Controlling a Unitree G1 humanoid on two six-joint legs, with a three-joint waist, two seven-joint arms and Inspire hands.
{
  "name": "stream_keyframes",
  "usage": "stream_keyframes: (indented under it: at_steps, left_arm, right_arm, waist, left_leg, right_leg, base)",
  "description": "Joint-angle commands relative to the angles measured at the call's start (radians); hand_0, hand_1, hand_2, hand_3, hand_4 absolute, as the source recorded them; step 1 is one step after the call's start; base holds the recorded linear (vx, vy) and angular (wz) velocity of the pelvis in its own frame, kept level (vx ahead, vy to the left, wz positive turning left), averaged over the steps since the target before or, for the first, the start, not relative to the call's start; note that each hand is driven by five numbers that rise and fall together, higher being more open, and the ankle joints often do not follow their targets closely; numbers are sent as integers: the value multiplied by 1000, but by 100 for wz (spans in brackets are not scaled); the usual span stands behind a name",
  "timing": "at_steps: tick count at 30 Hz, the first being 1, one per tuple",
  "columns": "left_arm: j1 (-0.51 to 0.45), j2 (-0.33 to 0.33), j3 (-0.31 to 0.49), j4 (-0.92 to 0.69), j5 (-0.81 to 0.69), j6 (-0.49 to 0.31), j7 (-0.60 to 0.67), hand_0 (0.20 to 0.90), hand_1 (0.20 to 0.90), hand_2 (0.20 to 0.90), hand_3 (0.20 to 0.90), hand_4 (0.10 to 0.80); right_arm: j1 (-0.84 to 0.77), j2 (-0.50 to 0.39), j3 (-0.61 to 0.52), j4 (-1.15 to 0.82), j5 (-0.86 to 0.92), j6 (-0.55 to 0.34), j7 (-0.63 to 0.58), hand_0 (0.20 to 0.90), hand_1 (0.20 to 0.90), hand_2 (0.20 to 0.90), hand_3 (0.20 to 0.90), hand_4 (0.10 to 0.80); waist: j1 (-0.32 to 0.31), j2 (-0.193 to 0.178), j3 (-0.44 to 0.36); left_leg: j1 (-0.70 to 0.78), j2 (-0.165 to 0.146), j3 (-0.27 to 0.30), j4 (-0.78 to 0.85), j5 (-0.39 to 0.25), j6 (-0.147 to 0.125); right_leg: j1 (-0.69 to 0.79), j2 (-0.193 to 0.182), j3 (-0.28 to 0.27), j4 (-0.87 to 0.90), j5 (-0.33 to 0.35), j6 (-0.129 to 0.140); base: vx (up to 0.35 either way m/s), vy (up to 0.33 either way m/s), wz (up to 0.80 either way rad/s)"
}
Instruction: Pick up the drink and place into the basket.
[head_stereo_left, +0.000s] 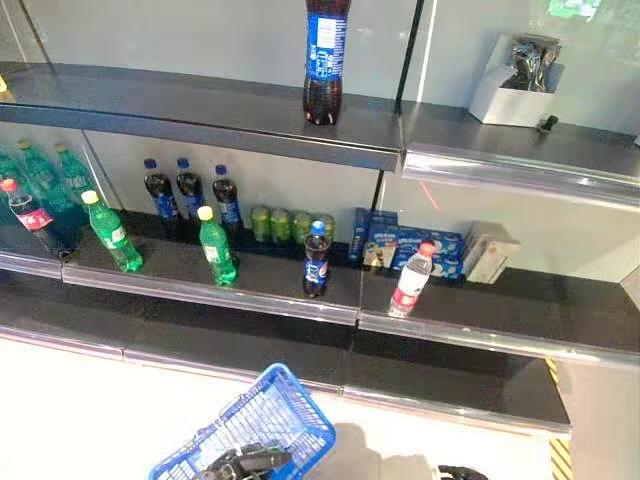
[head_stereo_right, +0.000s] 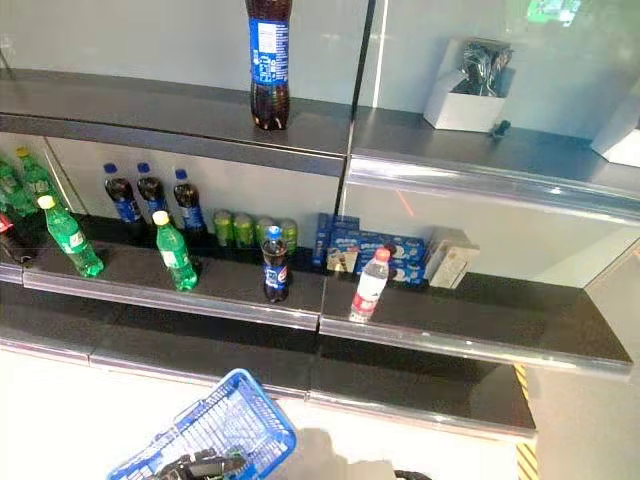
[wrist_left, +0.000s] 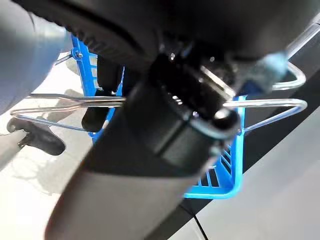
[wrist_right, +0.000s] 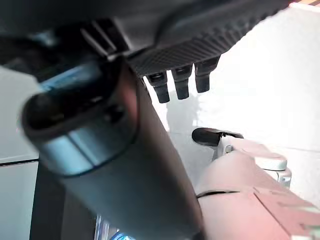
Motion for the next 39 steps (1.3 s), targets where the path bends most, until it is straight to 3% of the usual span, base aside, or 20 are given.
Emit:
stream_keyframes:
  at_steps: [1,31,39]
  left_arm:
    - [-13,64,-59,28,116,-34,-23,300,300,300,200,100]
    - [-5,67,-58,17,95,-49,-38,300,300,300,200,100]
    - [-13,60,-85,-27,62,-53,-51,300,300,300,200,100]
  right_arm:
    - [-25,-12,50,50,-18,-4,9,900,900,900,900,800]
    - [-10,-4,46,41,-8,-14,10,900,900,900,900,800]
    - [-15,-15,46,34,2,-14,-4,900,900,900,900,800]
  waist:
    - [5,47,32]
    - [-10,54,39]
    - [-31,90,67]
  left_leg:
    - [-16,-126,-29,6,-46,77]
    - [-14,-121,-10,6,-46,75]
    - [-39,-108,-5,6,-29,69]
  right_leg:
    - [39,99,-53,30,-75,-17]
    - [34,100,-49,31,-74,-15]
    - [3,107,-40,37,-77,-28]
  base:
    - [0,0,0]
    - [2,-14,0]
    - [-35,-92,-1]
